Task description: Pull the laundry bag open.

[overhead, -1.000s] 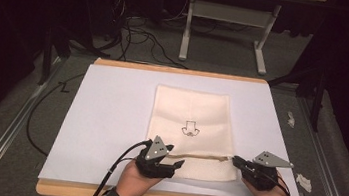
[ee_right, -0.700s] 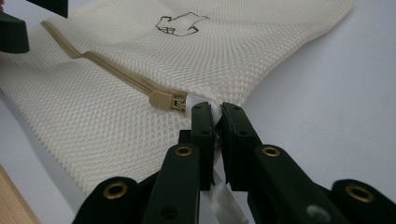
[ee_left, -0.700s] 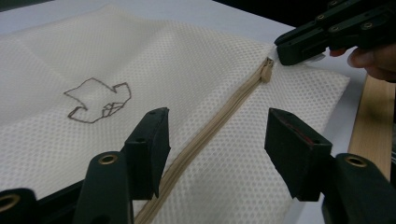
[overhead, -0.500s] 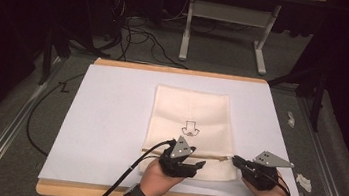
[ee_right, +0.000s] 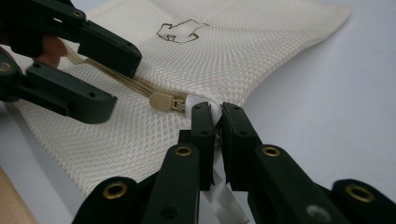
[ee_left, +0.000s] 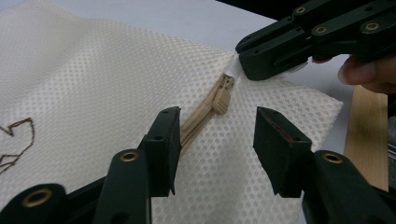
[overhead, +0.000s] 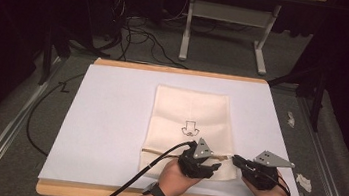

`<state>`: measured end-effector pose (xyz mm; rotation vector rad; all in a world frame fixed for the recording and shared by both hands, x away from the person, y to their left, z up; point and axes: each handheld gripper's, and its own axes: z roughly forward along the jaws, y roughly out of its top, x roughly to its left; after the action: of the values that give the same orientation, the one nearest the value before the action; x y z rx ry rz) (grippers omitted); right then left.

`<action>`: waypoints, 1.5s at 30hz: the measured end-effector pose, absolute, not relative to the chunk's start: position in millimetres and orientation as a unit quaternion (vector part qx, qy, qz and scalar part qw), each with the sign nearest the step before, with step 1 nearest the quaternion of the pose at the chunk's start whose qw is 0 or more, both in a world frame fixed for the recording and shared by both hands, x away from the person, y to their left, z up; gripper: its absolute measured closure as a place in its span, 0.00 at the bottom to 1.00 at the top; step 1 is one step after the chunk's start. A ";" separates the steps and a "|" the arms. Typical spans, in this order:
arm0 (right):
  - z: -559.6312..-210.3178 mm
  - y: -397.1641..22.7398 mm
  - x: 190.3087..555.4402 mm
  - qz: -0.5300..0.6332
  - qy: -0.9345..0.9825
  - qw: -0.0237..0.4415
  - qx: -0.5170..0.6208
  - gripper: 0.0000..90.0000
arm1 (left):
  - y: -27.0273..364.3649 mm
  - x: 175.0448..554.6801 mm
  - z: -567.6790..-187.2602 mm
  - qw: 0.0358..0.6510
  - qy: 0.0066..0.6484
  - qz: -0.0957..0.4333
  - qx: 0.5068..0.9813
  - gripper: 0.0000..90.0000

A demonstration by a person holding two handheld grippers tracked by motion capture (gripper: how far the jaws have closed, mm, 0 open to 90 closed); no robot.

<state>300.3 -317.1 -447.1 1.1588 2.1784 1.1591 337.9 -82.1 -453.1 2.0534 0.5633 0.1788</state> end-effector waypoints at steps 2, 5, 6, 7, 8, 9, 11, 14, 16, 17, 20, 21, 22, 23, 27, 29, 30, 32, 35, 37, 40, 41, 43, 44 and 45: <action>-446.9 -316.9 300.2 0.416 0.782 0.207 0.415 0.95 | -86.7 337.6 -454.1 0.483 0.232 0.076 0.841 0.64; -447.0 -316.8 300.4 0.416 0.782 0.207 0.415 0.95 | -91.6 338.5 -455.0 0.481 0.235 0.078 0.841 0.67; -447.1 -316.8 300.5 0.416 0.782 0.207 0.415 0.95 | -92.8 338.6 -455.2 0.482 0.234 0.078 0.841 0.70; -447.2 -316.8 300.6 0.417 0.782 0.207 0.414 0.95 | -94.2 338.6 -455.3 0.483 0.234 0.077 0.841 0.71; -447.3 -316.8 300.7 0.417 0.782 0.208 0.414 0.95 | -95.6 338.6 -455.3 0.483 0.234 0.077 0.840 0.73; -447.0 -316.8 300.5 0.416 0.782 0.207 0.415 0.95 | -96.9 338.6 -455.3 0.482 0.234 0.078 0.840 0.75; -446.9 -316.9 300.6 0.416 0.783 0.207 0.414 0.95 | -99.3 338.2 -455.3 0.484 0.236 0.079 0.839 0.77; -446.7 -316.5 300.5 0.418 0.782 0.207 0.414 0.95 | -102.6 337.0 -455.4 0.482 0.234 0.086 0.840 0.83; -446.3 -315.7 300.3 0.417 0.782 0.208 0.413 0.95 | -104.6 335.6 -456.0 0.477 0.231 0.098 0.842 0.93; -446.3 -315.7 300.3 0.417 0.782 0.208 0.413 0.95 | -104.6 335.6 -456.0 0.477 0.231 0.098 0.842 0.95; -446.4 -314.6 300.2 0.412 0.785 0.211 0.412 0.96 | -105.7 333.5 -455.8 0.472 0.228 0.106 0.845 0.97; -446.2 -314.0 300.2 0.410 0.786 0.212 0.411 0.96 | -105.7 333.5 -455.8 0.472 0.228 0.106 0.845 0.97; -445.9 -313.6 300.1 0.409 0.787 0.213 0.410 0.96 | -105.6 332.7 -455.2 0.472 0.229 0.108 0.845 0.97; -445.7 -313.3 300.0 0.410 0.787 0.213 0.410 0.96 | -105.6 332.7 -455.2 0.472 0.229 0.108 0.845 0.97; -445.6 -313.0 300.1 0.409 0.788 0.213 0.409 0.96 | -103.4 333.8 -454.8 0.472 0.230 0.102 0.845 0.97; -445.6 -312.6 299.9 0.407 0.788 0.214 0.409 0.96 | -102.5 333.9 -454.8 0.472 0.230 0.099 0.845 0.97; -445.5 -311.9 299.7 0.407 0.788 0.214 0.409 0.96 | -102.0 333.9 -454.8 0.473 0.231 0.098 0.845 0.97; -445.5 -311.4 299.6 0.407 0.789 0.215 0.408 0.96 | -99.8 334.3 -455.2 0.473 0.233 0.096 0.844 0.97; -445.5 -310.9 299.5 0.405 0.788 0.216 0.409 0.96 | -98.7 334.6 -456.0 0.476 0.233 0.092 0.843 0.97; -446.0 -310.5 299.5 0.404 0.789 0.216 0.409 0.96 | -98.1 334.9 -456.0 0.473 0.233 0.091 0.845 0.97; -445.7 -311.0 299.7 0.401 0.788 0.219 0.413 0.96 | -94.8 336.3 -456.9 0.472 0.238 0.091 0.844 0.97; -445.5 -312.1 299.9 0.399 0.787 0.221 0.415 0.96 | -92.7 337.2 -457.4 0.471 0.241 0.091 0.844 0.98; -445.7 -318.5 301.4 0.402 0.780 0.222 0.425 0.96 | -87.4 339.0 -459.1 0.471 0.247 0.089 0.842 0.98; -445.7 -318.5 301.4 0.402 0.780 0.222 0.425 0.96 | -84.6 339.6 -459.7 0.471 0.251 0.089 0.841 0.98; -445.7 -320.3 301.4 0.403 0.778 0.219 0.430 0.96 | -82.1 339.9 -460.4 0.471 0.253 0.089 0.840 0.97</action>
<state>301.4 -320.3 -445.7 1.1897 2.1529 1.1151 339.9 -82.1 -460.4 2.0580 0.6205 0.2186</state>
